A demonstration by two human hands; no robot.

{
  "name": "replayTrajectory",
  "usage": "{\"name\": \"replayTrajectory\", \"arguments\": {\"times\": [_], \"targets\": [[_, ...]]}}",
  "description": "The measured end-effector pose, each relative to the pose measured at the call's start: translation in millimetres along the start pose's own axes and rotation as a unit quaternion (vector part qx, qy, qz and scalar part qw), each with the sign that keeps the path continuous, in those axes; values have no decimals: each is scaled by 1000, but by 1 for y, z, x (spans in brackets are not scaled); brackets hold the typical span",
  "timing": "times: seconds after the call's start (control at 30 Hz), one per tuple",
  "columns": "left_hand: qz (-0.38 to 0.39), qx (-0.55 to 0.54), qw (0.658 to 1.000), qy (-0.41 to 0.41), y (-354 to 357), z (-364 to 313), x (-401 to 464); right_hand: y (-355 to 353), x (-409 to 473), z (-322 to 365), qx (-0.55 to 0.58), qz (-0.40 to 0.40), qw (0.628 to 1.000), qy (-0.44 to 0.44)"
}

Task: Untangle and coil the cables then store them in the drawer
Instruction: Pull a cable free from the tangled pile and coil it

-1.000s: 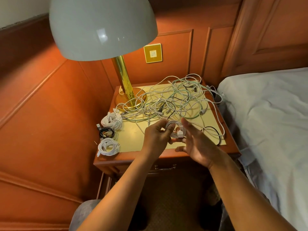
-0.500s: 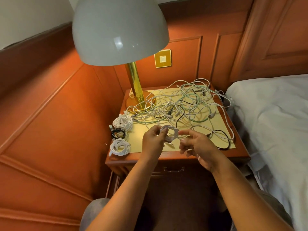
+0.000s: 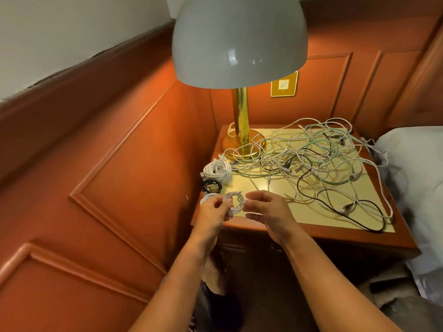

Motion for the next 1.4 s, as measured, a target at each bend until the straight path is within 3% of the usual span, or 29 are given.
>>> {"name": "replayTrajectory", "arguments": {"times": [0.17,0.33,0.5,0.63,0.77,0.97,1.13,1.3,1.4], "targets": [[-22,-53,998,-27,-17,12,18,21,20,-11,111,3,993,31],[-30,-69,996,-54,5,20,31,9,43,-15,137,-66,988,-2],[-48,-51,994,-78,26,17,46,-1,66,-10,39,-102,992,-64],[-68,56,993,-77,29,12,59,0,83,-5,-63,-66,992,-86],[-74,165,981,-65,30,5,65,-2,94,-8,-83,-50,992,-77],[-81,370,925,29,29,-9,70,-4,99,-10,-117,-58,988,-85],[-88,531,837,101,16,-10,72,1,103,-12,-187,-72,976,-89],[-77,575,803,139,2,1,72,6,105,-16,-246,-91,958,-115],[-35,576,806,135,0,12,76,9,105,-20,-264,-94,953,-115]]}}
Point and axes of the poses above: each hand's wrist, its own x-axis towards the middle knuckle, its own y-axis out of the palm, z = x × y, the point moved 5 cm from there along x, towards the middle knuckle, and after that the axes turned 8 degrees about x, right-handed, at the moved point
